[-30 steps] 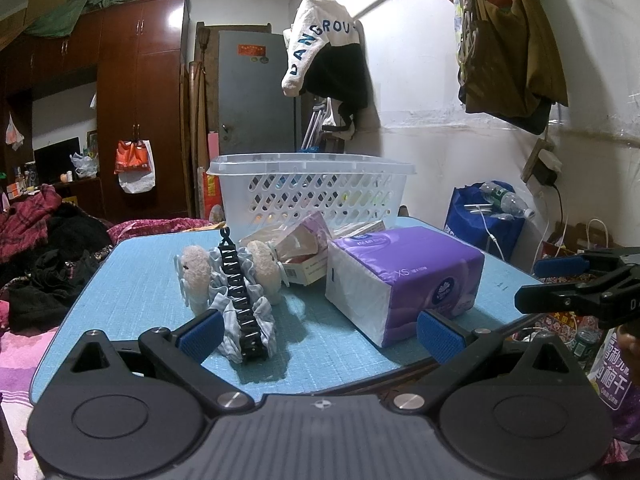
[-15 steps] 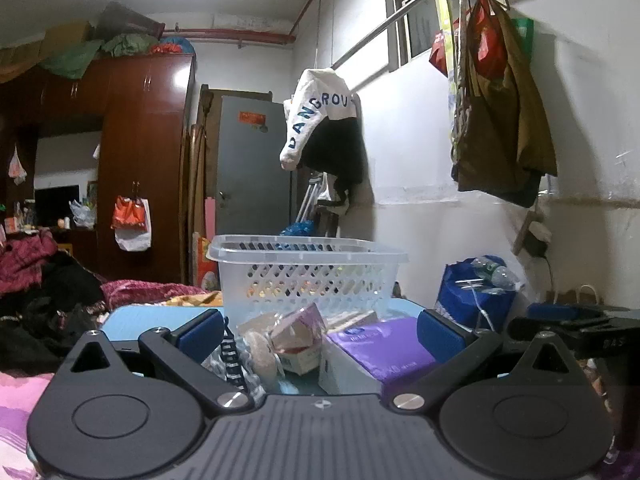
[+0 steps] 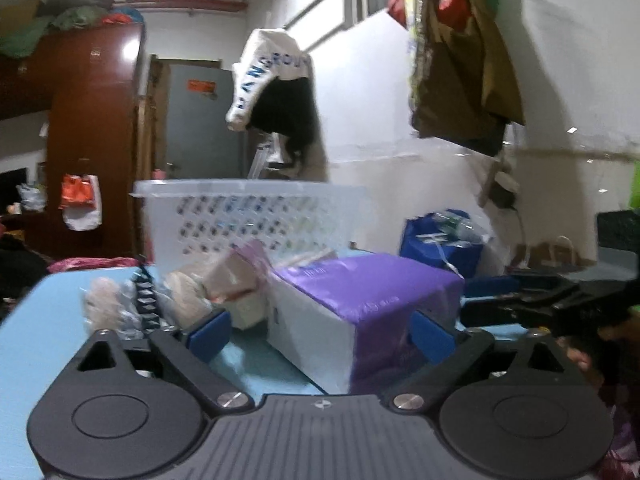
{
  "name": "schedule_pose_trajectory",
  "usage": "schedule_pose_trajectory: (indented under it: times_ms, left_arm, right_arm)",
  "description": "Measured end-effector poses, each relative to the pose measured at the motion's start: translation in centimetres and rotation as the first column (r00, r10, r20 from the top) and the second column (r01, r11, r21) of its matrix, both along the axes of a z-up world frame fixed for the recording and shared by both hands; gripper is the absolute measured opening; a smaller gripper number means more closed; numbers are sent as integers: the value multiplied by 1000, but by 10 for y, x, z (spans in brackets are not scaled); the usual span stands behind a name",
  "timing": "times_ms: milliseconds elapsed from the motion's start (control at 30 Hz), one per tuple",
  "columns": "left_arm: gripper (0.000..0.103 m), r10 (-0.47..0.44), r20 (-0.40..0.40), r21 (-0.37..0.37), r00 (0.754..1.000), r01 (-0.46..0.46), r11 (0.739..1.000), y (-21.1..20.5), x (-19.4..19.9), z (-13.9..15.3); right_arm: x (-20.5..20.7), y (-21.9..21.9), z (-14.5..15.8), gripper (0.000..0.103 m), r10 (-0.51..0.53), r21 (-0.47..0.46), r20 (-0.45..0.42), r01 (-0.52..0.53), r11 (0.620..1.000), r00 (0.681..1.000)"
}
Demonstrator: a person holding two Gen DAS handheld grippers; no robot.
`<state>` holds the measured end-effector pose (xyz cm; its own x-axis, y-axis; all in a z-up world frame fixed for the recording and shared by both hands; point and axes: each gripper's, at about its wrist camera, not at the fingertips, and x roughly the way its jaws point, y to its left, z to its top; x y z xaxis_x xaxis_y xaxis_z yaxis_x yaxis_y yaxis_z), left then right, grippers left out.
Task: Organize objects
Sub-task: 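Close both grippers on the purple tissue pack, then lift the tissue pack with both grippers and carry it over the basket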
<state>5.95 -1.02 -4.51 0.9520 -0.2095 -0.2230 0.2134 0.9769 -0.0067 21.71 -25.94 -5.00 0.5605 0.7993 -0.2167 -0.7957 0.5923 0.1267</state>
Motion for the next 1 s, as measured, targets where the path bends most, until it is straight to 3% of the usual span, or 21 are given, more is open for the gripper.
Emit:
schedule_pose_trajectory:
  times_ms: [100,267,367,467,833,1000]
  left_arm:
    - [91,-35,-4,16,999,35,999,-3,6,-7]
    - [85,-69,-2,27,998,69,997,-2,9,-11]
    - [77,-86,-5,23,996,87,996,-1,11,-13]
    - [63,-135,-11,7,991,135,991,1,8,-15]
    - [57,-128,59,61,990,124,990,-4,-9,-12]
    - [56,-143,114,71,983,136,988,-6,-22,1]
  right_arm:
    - [5,0,-4,74,30,-7,-10,-31,1000,999]
    - [7,-1,-10,68,116,15,-31,-115,993,993]
    - [4,1,-9,66,146,15,-11,-145,989,989]
    - [3,1,-9,62,176,22,3,-176,984,984]
    - [-2,-1,-6,52,168,23,33,-169,985,985]
    - [-12,-3,6,50,159,33,93,-162,986,983]
